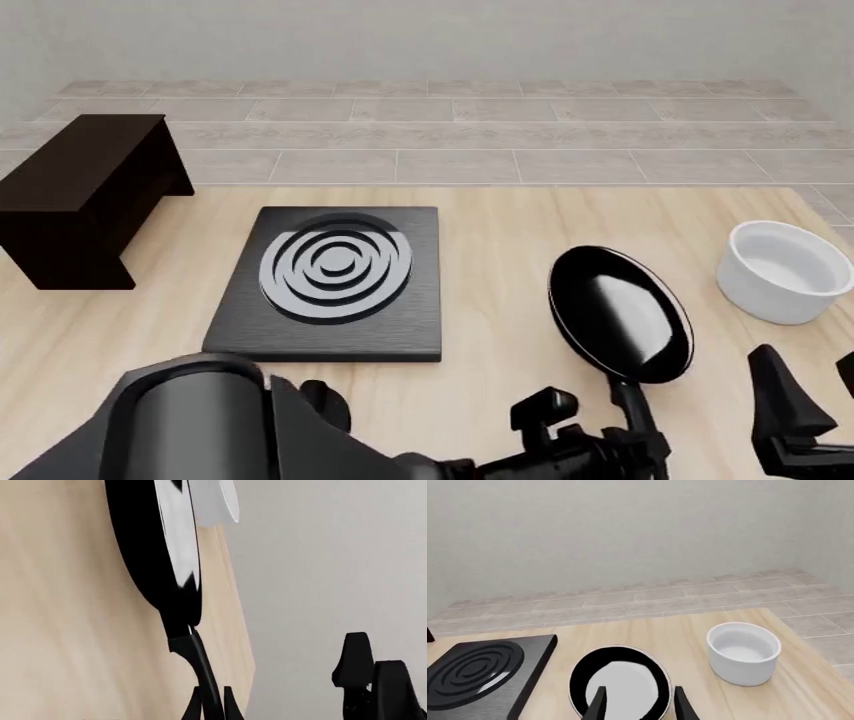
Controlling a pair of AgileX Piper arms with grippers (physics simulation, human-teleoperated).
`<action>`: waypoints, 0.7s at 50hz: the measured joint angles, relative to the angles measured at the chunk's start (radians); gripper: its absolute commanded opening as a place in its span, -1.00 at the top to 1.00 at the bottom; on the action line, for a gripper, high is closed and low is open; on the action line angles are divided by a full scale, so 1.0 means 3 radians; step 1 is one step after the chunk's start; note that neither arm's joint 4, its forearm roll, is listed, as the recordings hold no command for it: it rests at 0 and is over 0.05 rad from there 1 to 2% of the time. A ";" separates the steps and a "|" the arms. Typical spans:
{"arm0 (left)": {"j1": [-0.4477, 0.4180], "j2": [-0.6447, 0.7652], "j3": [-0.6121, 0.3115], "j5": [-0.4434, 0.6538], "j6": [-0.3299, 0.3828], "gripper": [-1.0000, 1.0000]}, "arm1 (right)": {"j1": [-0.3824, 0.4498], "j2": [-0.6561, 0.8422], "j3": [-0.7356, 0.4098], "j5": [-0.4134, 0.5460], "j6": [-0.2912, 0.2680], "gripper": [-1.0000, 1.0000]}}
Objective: Put the frying pan on top of the cabinet.
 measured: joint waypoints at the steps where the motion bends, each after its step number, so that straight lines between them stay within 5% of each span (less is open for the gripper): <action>1: 0.0014 -0.0039 0.0025 0.0016 0.0014 1.00 | 0.0001 -0.0004 0.0000 0.0004 -0.0001 -1.00; 35: 0.0665 -0.1692 0.0537 0.0789 0.0733 1.00 | 0.0015 -0.0087 0.0026 0.0041 -0.0021 -1.00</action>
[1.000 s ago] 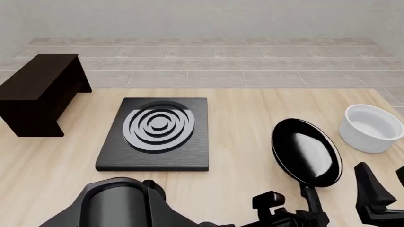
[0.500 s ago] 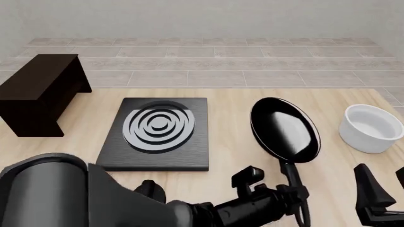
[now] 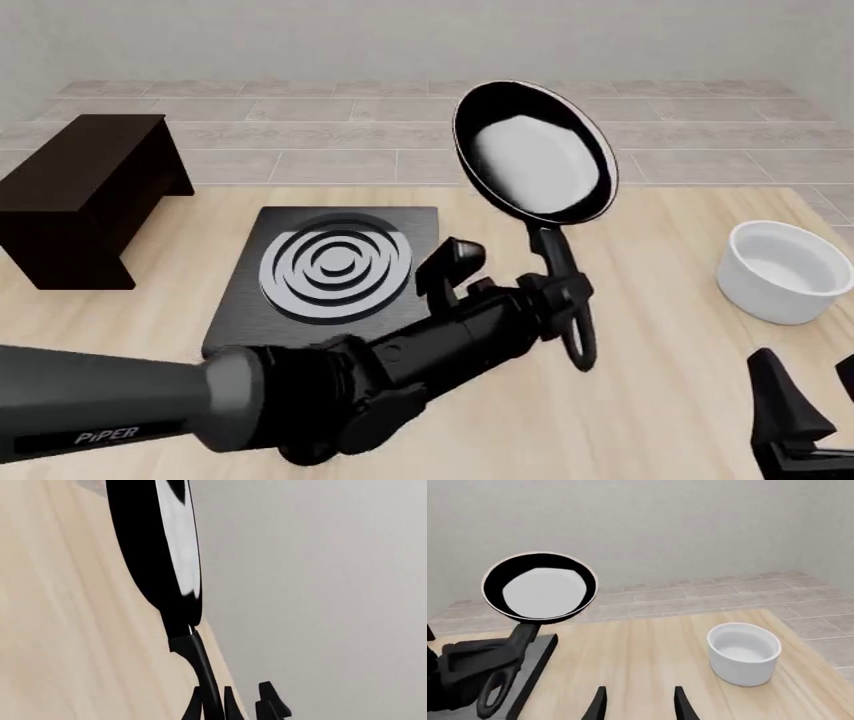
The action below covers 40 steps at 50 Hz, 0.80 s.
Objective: Put the frying pan on top of the cabinet.
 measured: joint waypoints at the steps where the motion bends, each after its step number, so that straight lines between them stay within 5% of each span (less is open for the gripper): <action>1: 0.0030 -0.0039 0.0004 0.0028 0.0019 1.00 | 0.0001 -0.0001 0.0002 -0.0001 0.0000 -1.00; 40: 0.1286 -0.0899 -0.0081 0.0619 0.0344 1.00 | 0.0010 -0.0011 0.0025 -0.0010 -0.0027 -1.00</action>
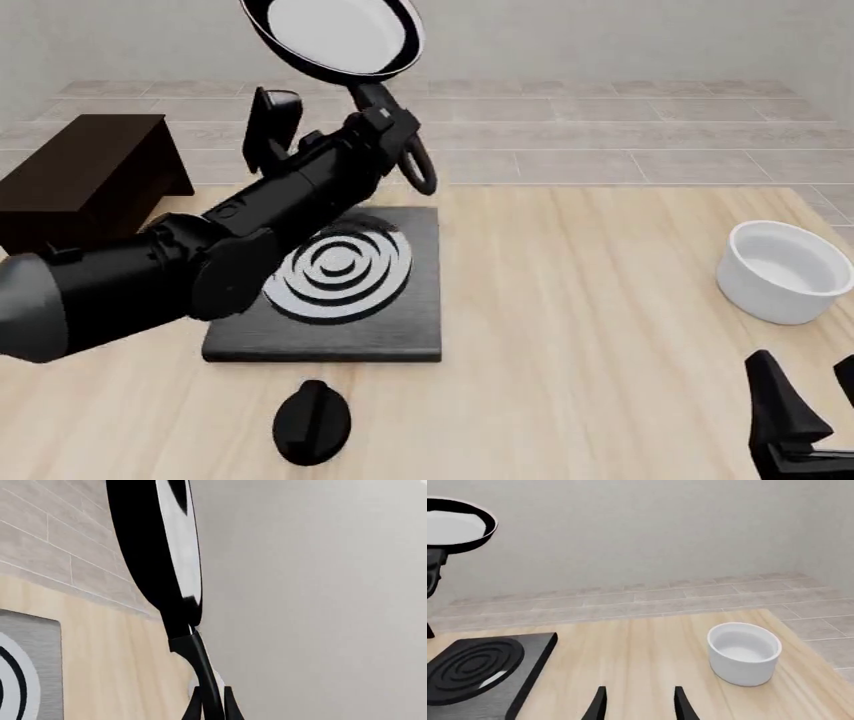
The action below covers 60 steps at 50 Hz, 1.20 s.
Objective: Put the frying pan on top of the cabinet.
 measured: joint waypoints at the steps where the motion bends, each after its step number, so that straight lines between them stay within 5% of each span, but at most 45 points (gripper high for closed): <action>1: 0.0030 -0.0006 -0.0010 0.0013 -0.0004 1.00 | 0.0001 0.0000 0.0000 0.0000 -0.0001 -1.00; 60: 0.1589 0.0485 -0.0359 -0.0105 -0.0452 1.00 | 0.0020 0.0033 0.0004 -0.0014 -0.0059 -1.00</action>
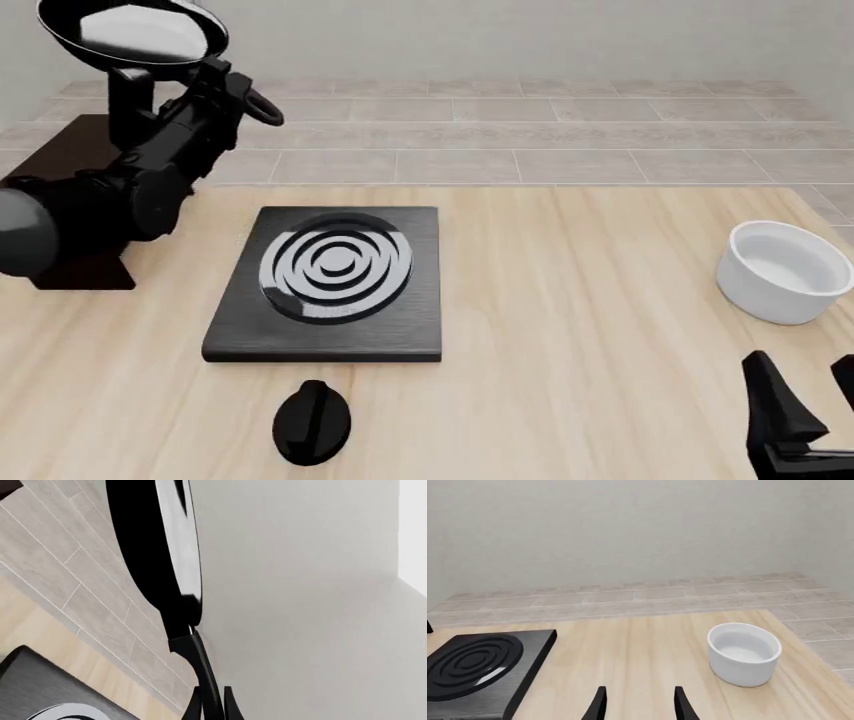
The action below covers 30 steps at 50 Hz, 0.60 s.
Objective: Put the frying pan on top of the cabinet.
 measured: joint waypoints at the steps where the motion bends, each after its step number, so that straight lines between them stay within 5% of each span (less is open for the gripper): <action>1: 0.0019 0.0003 0.0003 -0.0004 -0.0006 1.00 | -0.0001 0.0006 0.0000 -0.0005 0.0000 -1.00; 30: 0.0417 0.0054 0.0088 -0.0229 -0.0158 1.00 | -0.0011 0.0010 0.0000 0.0005 0.0006 -1.00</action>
